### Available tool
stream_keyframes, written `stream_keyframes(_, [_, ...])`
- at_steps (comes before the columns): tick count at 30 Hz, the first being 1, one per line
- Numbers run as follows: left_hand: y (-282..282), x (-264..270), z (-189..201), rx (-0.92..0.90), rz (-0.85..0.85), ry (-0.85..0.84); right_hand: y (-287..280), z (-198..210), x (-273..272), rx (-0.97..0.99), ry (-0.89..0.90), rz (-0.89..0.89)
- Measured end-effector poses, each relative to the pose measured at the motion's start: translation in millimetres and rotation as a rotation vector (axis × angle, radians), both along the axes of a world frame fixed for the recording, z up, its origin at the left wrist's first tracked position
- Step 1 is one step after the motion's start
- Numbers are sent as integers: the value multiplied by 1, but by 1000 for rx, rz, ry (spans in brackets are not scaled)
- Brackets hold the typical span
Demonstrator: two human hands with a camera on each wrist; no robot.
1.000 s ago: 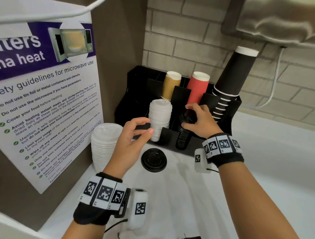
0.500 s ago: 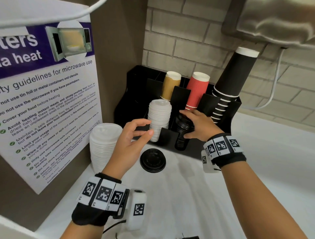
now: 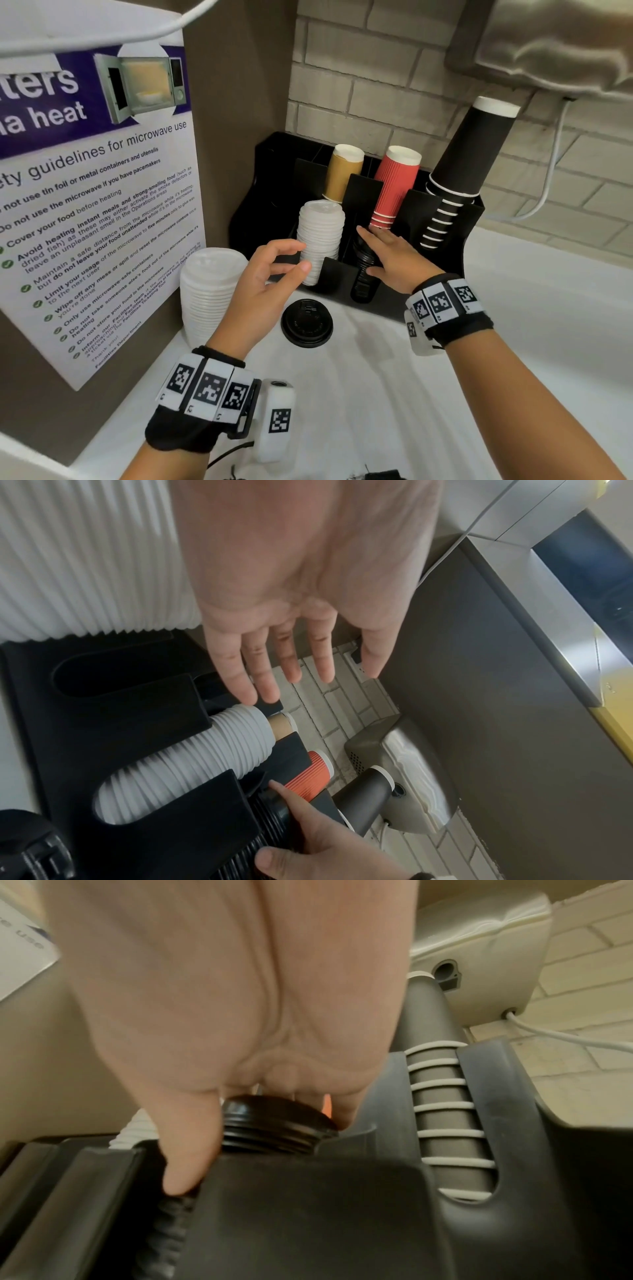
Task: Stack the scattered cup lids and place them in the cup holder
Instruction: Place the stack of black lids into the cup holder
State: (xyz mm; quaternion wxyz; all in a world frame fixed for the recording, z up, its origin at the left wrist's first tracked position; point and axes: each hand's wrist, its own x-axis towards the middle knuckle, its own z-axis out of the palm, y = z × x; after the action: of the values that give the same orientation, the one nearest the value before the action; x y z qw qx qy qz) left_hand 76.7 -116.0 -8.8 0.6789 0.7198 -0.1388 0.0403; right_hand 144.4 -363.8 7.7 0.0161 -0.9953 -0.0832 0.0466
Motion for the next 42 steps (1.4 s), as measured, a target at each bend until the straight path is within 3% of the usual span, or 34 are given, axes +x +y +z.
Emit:
stream_keyframes(7, [-1,0,1,-15,-13,-3,4,13,-2,-103,41,-1])
stream_keyframes(12, [1,2,1,-35,5,-16,34,24,-20,114,-277,156])
stream_keyframes(15, [1,2,-1,-47,3,-24,67,14,-28,273,-43,296])
stream_keyframes(17, [1,2,-2,-40,0,-28,86,-5,-29,167,199,276])
stream_keyframes(19, [2,1,-3,-26,-4,-30,98,-25,-28,38,331,162])
stream_keyframes(24, [5,0,-2,-27,-7,-18,115,-49,-27,-80,445,75])
stream_keyframes(27, [5,2,-5,-7,-12,-9,114,-50,-25,-36,445,56])
stream_keyframes(30, [6,4,-8,-1,-18,-10,99,-39,-25,208,419,51])
stream_keyframes(34, [5,3,-10,-20,-80,7,76,-13,-37,929,369,-4])
stream_keyframes(36, [4,0,-10,-21,-120,19,67,-2,-44,1141,334,11])
stream_keyframes(39, [8,-1,-3,-9,-84,-14,50,17,-42,1180,48,76])
stream_keyframes(42, [13,1,6,-35,-38,-70,24,32,-32,1139,-251,-21])
